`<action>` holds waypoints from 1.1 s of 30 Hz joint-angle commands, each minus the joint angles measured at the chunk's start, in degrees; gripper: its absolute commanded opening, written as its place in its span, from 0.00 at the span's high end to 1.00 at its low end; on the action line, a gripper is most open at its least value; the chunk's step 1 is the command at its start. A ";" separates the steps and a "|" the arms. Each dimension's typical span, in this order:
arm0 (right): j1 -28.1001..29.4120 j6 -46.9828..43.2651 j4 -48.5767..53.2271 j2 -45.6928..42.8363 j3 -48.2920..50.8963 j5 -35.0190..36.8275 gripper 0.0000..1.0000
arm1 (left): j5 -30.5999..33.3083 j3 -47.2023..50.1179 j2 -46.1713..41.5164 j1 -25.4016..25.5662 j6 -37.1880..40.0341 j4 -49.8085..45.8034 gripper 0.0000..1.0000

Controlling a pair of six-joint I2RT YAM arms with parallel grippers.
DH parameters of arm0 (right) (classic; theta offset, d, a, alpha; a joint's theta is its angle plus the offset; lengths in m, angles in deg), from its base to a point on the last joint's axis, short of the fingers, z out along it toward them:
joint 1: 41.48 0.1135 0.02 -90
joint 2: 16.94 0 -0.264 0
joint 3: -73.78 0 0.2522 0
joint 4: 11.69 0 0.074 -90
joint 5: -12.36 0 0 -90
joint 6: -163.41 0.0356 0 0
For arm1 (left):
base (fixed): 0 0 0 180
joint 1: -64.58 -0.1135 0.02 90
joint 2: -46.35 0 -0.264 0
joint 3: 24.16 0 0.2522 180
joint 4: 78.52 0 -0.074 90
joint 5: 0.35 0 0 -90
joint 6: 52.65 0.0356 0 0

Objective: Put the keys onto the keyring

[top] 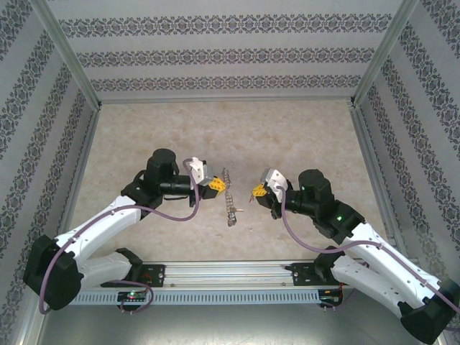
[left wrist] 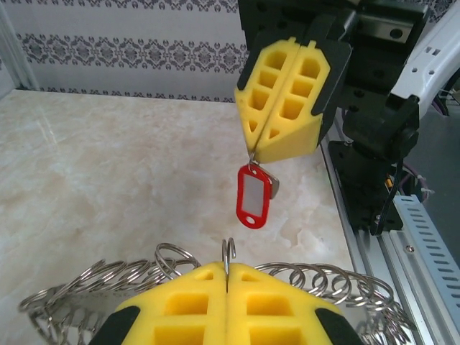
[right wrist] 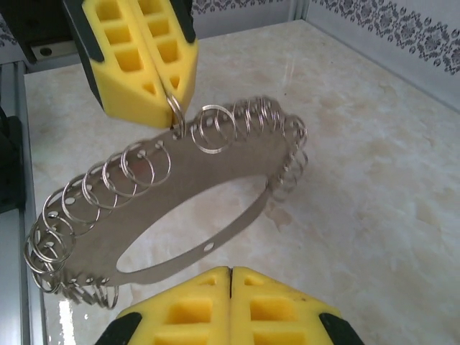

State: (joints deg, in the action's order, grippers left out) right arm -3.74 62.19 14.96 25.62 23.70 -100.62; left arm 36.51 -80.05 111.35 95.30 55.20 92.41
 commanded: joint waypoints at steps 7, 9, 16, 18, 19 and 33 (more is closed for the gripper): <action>2.80 -2.21 -8.15 3.02 -1.63 -1.55 1.00 | -1.51 -2.58 3.55 0.81 1.10 1.88 1.00; 2.78 -2.22 -9.13 4.44 -2.34 -2.45 1.00 | -1.44 -2.97 4.21 0.82 1.08 2.20 1.00; 3.28 -1.73 -11.99 8.64 -3.72 -5.28 1.00 | -0.66 -3.40 5.11 1.00 1.63 3.50 1.00; 3.54 -1.29 -12.92 9.66 -3.98 -6.17 1.00 | -0.67 -3.49 5.32 1.07 1.73 3.52 1.00; 3.77 -1.09 -13.41 10.00 -4.02 -6.27 1.00 | -0.61 -3.54 5.32 1.01 1.72 3.40 1.00; 5.16 -1.60 -18.97 13.33 -3.15 -2.64 1.00 | -0.05 -4.01 5.32 1.10 2.74 1.68 1.00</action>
State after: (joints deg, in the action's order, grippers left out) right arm 0.61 61.36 0.42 39.11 20.64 -104.43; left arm 37.43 -81.47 116.66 95.76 55.77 93.24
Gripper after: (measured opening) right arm 0.059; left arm 0.042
